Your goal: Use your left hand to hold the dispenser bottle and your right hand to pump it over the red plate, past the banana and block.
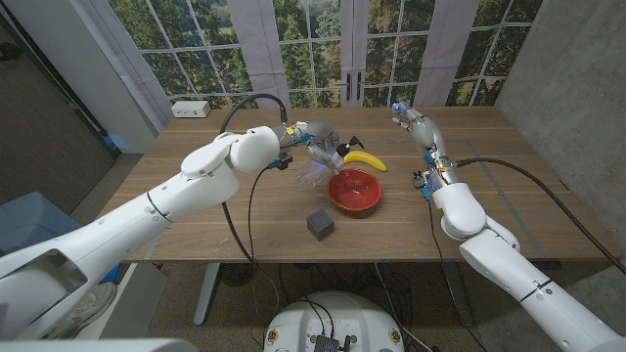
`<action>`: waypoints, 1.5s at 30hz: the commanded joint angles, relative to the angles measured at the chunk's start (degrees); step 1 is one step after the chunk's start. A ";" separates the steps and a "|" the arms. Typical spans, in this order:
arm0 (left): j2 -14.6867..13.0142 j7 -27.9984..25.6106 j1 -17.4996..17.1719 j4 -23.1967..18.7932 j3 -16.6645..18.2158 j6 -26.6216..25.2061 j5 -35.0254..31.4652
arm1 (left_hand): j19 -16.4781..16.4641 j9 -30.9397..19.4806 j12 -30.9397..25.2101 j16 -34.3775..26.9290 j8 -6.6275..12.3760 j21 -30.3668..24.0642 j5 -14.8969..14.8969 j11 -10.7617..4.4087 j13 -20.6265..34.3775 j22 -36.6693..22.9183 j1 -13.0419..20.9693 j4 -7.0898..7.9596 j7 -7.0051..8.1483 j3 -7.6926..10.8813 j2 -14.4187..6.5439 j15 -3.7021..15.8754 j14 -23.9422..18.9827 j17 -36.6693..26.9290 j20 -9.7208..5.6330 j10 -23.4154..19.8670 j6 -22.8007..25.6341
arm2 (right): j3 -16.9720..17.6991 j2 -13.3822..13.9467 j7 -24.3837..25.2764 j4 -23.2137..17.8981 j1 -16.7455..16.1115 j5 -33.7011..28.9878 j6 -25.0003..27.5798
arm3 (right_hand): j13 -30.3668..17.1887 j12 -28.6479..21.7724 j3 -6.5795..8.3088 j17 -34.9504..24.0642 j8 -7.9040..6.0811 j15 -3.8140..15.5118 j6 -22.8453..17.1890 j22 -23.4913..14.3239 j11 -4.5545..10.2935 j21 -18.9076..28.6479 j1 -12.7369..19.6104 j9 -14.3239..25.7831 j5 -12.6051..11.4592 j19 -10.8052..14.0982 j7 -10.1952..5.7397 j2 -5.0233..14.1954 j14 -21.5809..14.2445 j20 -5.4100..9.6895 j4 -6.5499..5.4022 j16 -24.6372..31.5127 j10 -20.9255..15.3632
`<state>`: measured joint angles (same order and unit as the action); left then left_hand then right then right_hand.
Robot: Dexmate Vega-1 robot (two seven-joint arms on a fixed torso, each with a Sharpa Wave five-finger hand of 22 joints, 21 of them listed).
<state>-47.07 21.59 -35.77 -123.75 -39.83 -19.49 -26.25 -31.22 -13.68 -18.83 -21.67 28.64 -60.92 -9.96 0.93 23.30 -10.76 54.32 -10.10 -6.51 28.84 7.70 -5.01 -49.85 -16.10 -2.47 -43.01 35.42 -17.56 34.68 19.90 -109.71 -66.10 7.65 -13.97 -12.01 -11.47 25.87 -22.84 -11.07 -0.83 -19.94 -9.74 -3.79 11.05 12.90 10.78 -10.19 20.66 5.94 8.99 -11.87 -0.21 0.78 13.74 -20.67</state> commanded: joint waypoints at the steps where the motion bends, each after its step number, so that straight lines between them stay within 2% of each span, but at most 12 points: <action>1: 0.11 -0.08 -0.29 -0.21 0.02 -0.16 -0.30 | -0.19 -0.27 0.20 -0.44 0.12 -0.69 -0.36 -11.97 0.26 -0.09 15.32 -0.04 8.53 0.87 -15.81 18.76 -12.24 -0.26 -7.68 -12.48 9.00 | -2.21 -0.01 1.91 -0.57 1.67 -4.89 3.19 | -0.05 -0.36 -0.02 -0.06 -0.37 -0.22 -0.46 -0.18 -0.05 0.32 -0.15 0.10 0.09 0.20 -0.27 0.44 -0.42 -0.62 0.02 0.15 -0.24; 16: 0.71 0.30 0.28 0.50 -0.45 0.03 -0.57 | 0.06 -0.31 0.40 -0.29 0.01 -1.12 -0.35 -12.09 0.43 -0.01 15.30 -0.04 8.56 0.95 -15.76 18.76 -12.27 -0.27 -7.65 -12.54 9.14 | -4.62 -0.70 3.06 0.45 3.82 -8.35 4.76 | -0.04 -0.36 -0.02 0.01 -0.33 -0.05 -0.42 -0.18 -0.03 0.32 -0.23 0.09 0.07 0.25 -0.26 0.49 -0.49 -0.59 0.08 0.16 -0.26; 20: 1.03 0.29 0.53 0.93 -0.64 0.13 -0.60 | 0.10 -0.32 0.42 -0.27 -0.02 -1.21 -0.35 -12.06 0.46 0.00 15.30 -0.04 8.59 0.96 -15.75 18.76 -12.29 -0.28 -7.63 -12.62 9.15 | -5.66 -0.70 3.85 -0.17 4.33 -10.75 7.16 | -0.04 -0.39 -0.01 0.04 -0.32 -0.06 -0.40 -0.18 -0.08 0.34 -0.24 0.09 0.06 0.32 -0.31 0.51 -0.47 -0.62 0.11 0.14 -0.34; 29: 1.45 0.50 1.06 1.65 -0.80 0.41 -0.29 | 0.25 -0.35 0.60 -0.24 -0.10 -1.49 -0.35 -12.09 0.52 0.03 15.32 -0.05 8.55 1.01 -15.72 18.75 -12.38 -0.34 -7.63 -12.58 9.23 | -7.76 -1.12 5.01 0.64 5.92 -14.30 8.29 | -0.03 -0.36 -0.01 0.08 -0.34 -0.09 -0.49 -0.18 0.00 0.33 -0.29 0.09 0.06 0.33 -0.36 0.52 -0.49 -0.65 0.15 0.14 -0.29; 32: 1.46 0.22 1.11 1.82 -0.84 0.65 -0.44 | 0.30 -0.36 0.57 -0.20 -0.14 -1.59 -0.35 -12.02 0.59 0.04 15.31 -0.05 8.51 1.03 -15.72 18.75 -12.38 -0.33 -7.62 -12.73 9.22 | -8.14 -1.23 4.35 0.81 6.31 -13.78 8.60 | -0.03 -0.36 -0.01 0.09 -0.33 -0.02 -0.47 -0.18 0.08 0.33 -0.31 0.09 0.06 0.35 -0.42 0.52 -0.49 -0.65 0.15 0.14 -0.30; 38: 1.52 0.07 1.33 2.29 -0.85 1.32 -0.24 | 0.38 -0.38 0.63 -0.19 -0.13 -1.77 -0.35 -11.91 0.59 0.06 15.33 -0.07 8.48 1.05 -15.69 18.76 -12.45 -0.37 -7.59 -12.87 9.42 | -8.98 -1.35 3.32 1.68 7.05 -13.09 7.75 | -0.02 -0.37 -0.02 0.11 -0.31 0.02 -0.42 -0.18 0.00 0.33 -0.38 0.09 0.06 0.36 -0.36 0.53 -0.49 -0.63 0.14 0.13 -0.31; 40: 1.60 0.20 1.46 2.34 -0.92 1.16 -0.33 | 0.40 -0.38 0.66 -0.21 -0.15 -1.83 -0.35 -11.87 0.62 0.07 15.33 -0.07 8.48 1.06 -15.68 18.76 -12.49 -0.40 -7.58 -12.88 9.41 | -9.25 -1.95 2.66 3.26 7.45 -11.39 4.67 | -0.02 -0.34 -0.04 0.11 -0.24 0.02 -0.25 -0.18 0.10 0.33 -0.42 0.09 0.07 0.37 -0.43 0.53 -0.48 -0.63 0.12 0.12 -0.24; 42: 1.64 0.08 1.41 2.51 -0.86 1.43 -0.10 | 0.43 -0.39 0.70 -0.19 -0.19 -1.91 -0.34 -11.91 0.66 0.07 15.33 -0.07 8.49 1.08 -15.68 18.75 -12.51 -0.41 -7.57 -12.84 9.38 | -10.10 -2.33 4.02 1.92 7.60 -14.27 7.17 | -0.02 -0.31 -0.07 0.11 -0.07 0.01 0.19 -0.18 0.23 0.33 -0.52 0.09 0.08 0.38 -0.59 0.51 -0.49 -0.77 0.07 0.13 -0.18; 45: 1.69 0.22 1.56 2.63 -1.00 1.32 -0.31 | 0.47 -0.40 0.69 -0.19 -0.19 -2.00 -0.34 -11.93 0.70 0.08 15.34 -0.07 8.45 1.09 -15.67 18.75 -12.55 -0.42 -7.56 -12.96 9.48 | -10.83 -2.72 3.82 2.13 8.23 -14.71 6.65 | -0.02 -0.29 -0.12 0.12 0.03 0.07 0.50 -0.18 0.26 0.30 -0.63 0.09 0.09 0.32 -0.70 0.49 -0.43 -0.96 0.02 0.11 -0.12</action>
<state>-45.60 21.97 -34.59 -121.81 -40.64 -18.62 -26.63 -30.82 -13.99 -18.13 -21.73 27.99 -62.58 -9.98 0.73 23.87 -10.52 54.47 -10.10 -6.55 28.84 7.84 -5.21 -50.07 -16.44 -2.45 -43.61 36.06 -25.96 33.12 23.82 -108.10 -59.56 -5.05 -6.91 -12.01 -11.47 25.87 -22.58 -11.07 -0.83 -19.77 -9.74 -3.79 11.05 12.90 10.78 -10.19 21.06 5.34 8.99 -11.88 -0.63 0.78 13.74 -20.67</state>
